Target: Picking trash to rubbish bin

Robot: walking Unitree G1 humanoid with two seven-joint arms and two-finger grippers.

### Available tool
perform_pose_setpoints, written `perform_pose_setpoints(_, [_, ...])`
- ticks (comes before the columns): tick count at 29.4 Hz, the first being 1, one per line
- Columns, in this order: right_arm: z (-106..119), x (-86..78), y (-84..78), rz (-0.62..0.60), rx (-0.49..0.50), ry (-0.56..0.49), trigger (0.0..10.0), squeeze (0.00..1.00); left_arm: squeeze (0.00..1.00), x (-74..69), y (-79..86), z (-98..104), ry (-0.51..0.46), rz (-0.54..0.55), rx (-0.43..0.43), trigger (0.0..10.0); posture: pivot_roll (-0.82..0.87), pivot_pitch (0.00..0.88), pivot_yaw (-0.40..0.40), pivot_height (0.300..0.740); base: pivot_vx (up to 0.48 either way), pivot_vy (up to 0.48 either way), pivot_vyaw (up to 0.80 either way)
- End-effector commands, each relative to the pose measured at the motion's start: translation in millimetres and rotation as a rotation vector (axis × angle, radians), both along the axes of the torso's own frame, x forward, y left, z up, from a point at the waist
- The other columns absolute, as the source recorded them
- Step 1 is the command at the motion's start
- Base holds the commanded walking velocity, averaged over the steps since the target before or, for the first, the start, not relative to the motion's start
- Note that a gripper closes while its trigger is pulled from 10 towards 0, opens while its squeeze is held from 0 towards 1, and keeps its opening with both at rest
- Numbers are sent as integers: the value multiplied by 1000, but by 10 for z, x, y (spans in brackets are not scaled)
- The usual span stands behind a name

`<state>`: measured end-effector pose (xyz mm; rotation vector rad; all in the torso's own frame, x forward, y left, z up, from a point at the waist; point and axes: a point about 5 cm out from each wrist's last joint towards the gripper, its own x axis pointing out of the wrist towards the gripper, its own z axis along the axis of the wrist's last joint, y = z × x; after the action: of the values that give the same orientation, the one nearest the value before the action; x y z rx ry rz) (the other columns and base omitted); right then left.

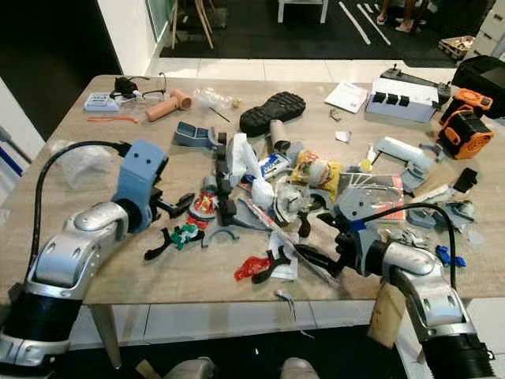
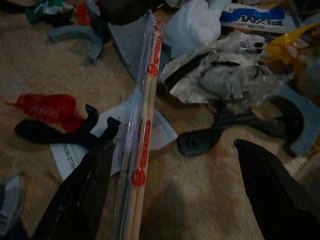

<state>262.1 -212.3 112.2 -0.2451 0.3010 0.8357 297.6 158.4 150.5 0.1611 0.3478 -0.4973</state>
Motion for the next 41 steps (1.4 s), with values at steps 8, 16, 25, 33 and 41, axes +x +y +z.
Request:
perform_pose_setpoints(8, [-8, -25, 11, 21, -21, 15, 10000, 0, 0, -112, -110, 64, 48, -100, -106, 10000, -72, 0, 5, 740, 0, 0, 0])
perform_pose_setpoints(16, [-4, -28, 35, 19, -31, 12, 10000, 0, 0, -58, -17, -18, 47, -18, -9, 10000, -71, 0, 4, 740, 0, 0, 0])
perform_pose_setpoints(25, [38, 4, 79, -1, -10, -26, 10000, 0, 0, 277, 215, 119, -146, 350, -111, 10000, -76, 0, 6, 740, 0, 0, 0])
perform_pose_setpoints(33, [41, 17, 75, -9, -5, -32, 10000, 0, 0, 341, 26, 248, -194, 220, -218, 10000, -84, 0, 13, 740, 0, 0, 0])
perform_pose_setpoints(41, [9, 9, 62, -9, -15, -23, 10000, 0, 0, -94, -237, 197, -111, -272, -181, 10000, -76, 0, 7, 740, 0, 0, 0])
